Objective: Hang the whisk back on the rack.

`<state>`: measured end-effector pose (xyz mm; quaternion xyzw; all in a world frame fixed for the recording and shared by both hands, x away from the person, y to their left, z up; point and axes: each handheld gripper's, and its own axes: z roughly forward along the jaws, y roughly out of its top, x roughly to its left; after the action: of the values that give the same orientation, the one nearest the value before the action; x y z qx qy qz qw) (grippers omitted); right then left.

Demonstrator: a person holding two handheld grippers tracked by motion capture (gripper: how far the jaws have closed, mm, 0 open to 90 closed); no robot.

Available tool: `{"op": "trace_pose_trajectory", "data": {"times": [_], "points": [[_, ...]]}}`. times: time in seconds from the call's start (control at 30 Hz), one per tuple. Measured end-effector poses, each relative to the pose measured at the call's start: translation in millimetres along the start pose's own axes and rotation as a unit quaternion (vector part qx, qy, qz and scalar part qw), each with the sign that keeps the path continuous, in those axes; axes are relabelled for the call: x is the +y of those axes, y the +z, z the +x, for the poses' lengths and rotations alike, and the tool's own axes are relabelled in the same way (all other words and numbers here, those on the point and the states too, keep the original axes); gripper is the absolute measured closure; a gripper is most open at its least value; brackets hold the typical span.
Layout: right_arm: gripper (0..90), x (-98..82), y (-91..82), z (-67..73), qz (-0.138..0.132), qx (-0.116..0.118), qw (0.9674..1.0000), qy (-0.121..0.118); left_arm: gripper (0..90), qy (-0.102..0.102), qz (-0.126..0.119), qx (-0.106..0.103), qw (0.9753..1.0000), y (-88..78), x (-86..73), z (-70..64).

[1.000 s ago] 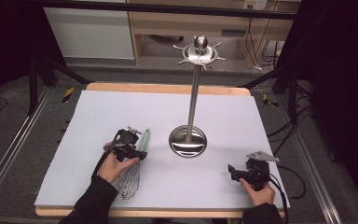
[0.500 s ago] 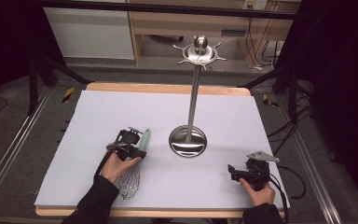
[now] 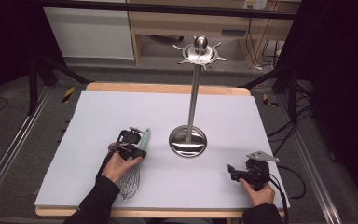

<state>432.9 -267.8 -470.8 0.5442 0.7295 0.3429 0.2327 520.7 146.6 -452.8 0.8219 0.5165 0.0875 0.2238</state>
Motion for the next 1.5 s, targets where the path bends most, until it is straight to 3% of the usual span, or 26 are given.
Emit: {"op": "trace_pose_trajectory", "data": {"times": [0.27,0.57,0.8,0.93,1.2,1.27,1.3,1.33,1.47,1.5], "points": [[10.0,0.0,-0.1,-0.7,0.002,0.003,1.0000,0.003,66.1,-0.010,-0.001,-0.003,0.9999,-3.4,0.9,3.6],[9.9,-0.3,-0.1,-1.2,0.002,0.003,1.0000,0.002,68.2,-0.010,-0.036,-0.015,0.9992,-24.8,-3.7,6.1],[9.9,-0.6,-0.2,-1.4,0.001,0.002,1.0000,0.001,68.4,0.002,-0.062,-0.029,0.9977,-39.2,-9.3,2.6],[9.9,-0.6,-0.3,-1.8,0.000,0.001,1.0000,0.000,68.5,0.006,-0.090,-0.039,0.9951,-52.1,-14.3,0.5],[9.9,-0.4,0.1,-2.1,0.000,0.001,1.0000,-0.001,68.6,0.012,-0.123,-0.049,0.9911,-70.9,-20.5,3.8],[9.9,-0.4,-0.1,-1.9,0.000,0.001,1.0000,0.000,68.6,0.011,-0.138,-0.050,0.9892,-77.5,-21.8,5.2],[9.9,-0.4,-0.6,-1.8,-0.001,0.001,1.0000,0.000,68.6,0.006,-0.155,-0.052,0.9866,-84.2,-23.6,5.8],[9.9,-0.4,-0.6,-1.8,-0.001,0.001,1.0000,0.000,68.7,0.006,-0.155,-0.052,0.9866,-84.2,-23.6,5.8],[9.9,-0.5,-0.4,-1.6,0.000,0.002,1.0000,-0.001,68.7,0.004,-0.182,-0.054,0.9818,-97.7,-26.2,8.9],[9.9,-0.5,-0.5,-1.4,0.000,0.001,1.0000,-0.001,68.7,0.005,-0.199,-0.056,0.9784,-105.0,-27.5,10.8]]}}
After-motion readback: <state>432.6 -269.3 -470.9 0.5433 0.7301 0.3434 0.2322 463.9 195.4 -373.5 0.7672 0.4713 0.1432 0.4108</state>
